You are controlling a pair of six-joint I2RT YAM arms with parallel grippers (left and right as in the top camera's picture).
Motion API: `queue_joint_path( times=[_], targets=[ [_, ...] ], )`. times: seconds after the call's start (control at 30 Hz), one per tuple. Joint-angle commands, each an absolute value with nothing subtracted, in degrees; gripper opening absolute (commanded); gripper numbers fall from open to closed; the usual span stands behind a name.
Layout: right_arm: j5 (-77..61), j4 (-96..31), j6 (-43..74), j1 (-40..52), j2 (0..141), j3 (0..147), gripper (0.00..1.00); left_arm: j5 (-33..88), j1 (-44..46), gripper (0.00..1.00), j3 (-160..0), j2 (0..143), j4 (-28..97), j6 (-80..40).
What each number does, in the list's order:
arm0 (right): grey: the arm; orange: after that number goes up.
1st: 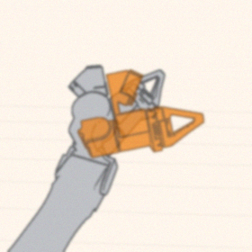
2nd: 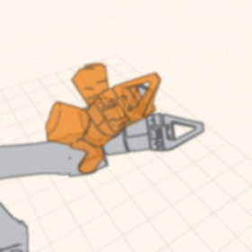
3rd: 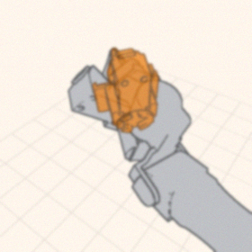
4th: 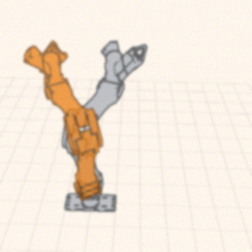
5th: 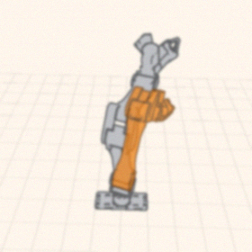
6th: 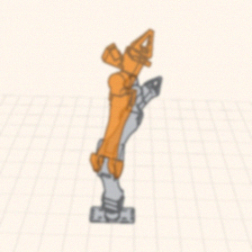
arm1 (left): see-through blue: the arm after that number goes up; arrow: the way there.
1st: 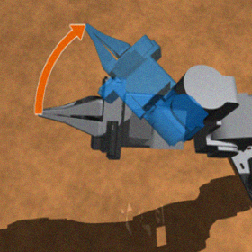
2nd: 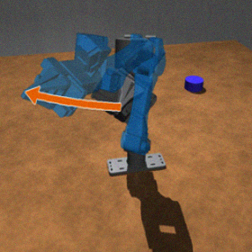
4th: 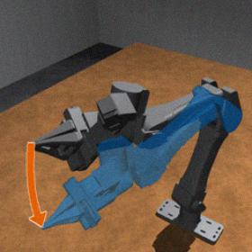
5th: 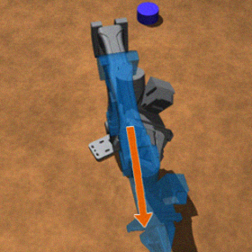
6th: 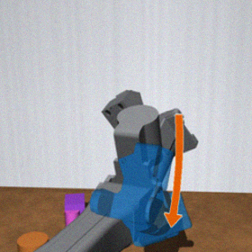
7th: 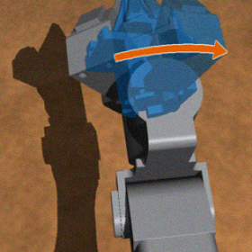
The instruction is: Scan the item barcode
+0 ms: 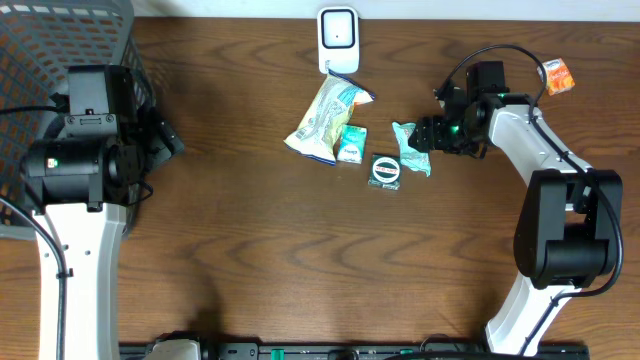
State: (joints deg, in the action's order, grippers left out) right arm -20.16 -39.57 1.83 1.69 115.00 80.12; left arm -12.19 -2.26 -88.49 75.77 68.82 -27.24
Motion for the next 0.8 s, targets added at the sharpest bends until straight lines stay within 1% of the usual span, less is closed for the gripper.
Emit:
queue_joint_path(
  times=[0.0,0.07,0.17,0.27,0.3,0.33,0.37,0.43,0.47,0.5,0.6,0.77],
  targets=[
    [-21.54,-38.46,0.97,2.0,113.58,79.07,0.75,-12.91,-2.72,0.98,-88.29,75.99,68.97,-28.16],
    [-21.56,-36.4,1.02,2.55,113.58,77.6,0.67,-12.91,-2.72,0.97,-88.31,75.99,68.97,-28.16],
    [-21.54,-33.87,1.26,3.07,113.58,75.24,0.63,-12.91,-2.72,0.98,-88.29,75.99,68.97,-28.16],
    [-21.56,-31.31,2.79,3.22,113.58,73.32,0.55,-12.91,-2.72,0.98,-88.29,75.99,68.97,-28.16],
    [-21.54,-31.05,2.98,3.22,113.58,73.14,0.49,-12.91,-2.72,0.98,-88.31,75.99,68.97,-28.16],
    [-21.54,-30.94,2.94,3.22,113.58,72.95,0.46,-12.91,-2.72,0.97,-88.31,75.99,68.97,-28.16],
    [-21.54,-30.87,2.94,3.22,113.58,72.9,0.41,-12.91,-2.72,0.98,-88.31,75.99,68.97,-28.16],
    [-21.52,-30.89,2.94,3.22,113.58,72.9,0.21,-12.91,-2.72,0.98,-88.31,75.99,68.97,-28.16],
    [-21.52,-30.85,2.96,3.2,113.58,72.95,0.07,-12.91,-2.72,0.97,-88.29,75.99,68.97,-28.16],
    [-21.52,-30.85,2.96,3.2,113.58,73.08,0.01,-12.91,-2.72,0.98,-88.31,75.99,68.97,-28.16],
    [-21.54,-32.05,3.22,3.2,113.32,75.13,0.01,-12.91,-2.72,0.98,-88.29,75.99,68.97,-28.16],
    [-21.3,-34.7,3.38,4.16,109.45,84.82,0.01,-12.91,-2.72,0.98,-88.29,75.99,68.97,-28.16]
  ],
)
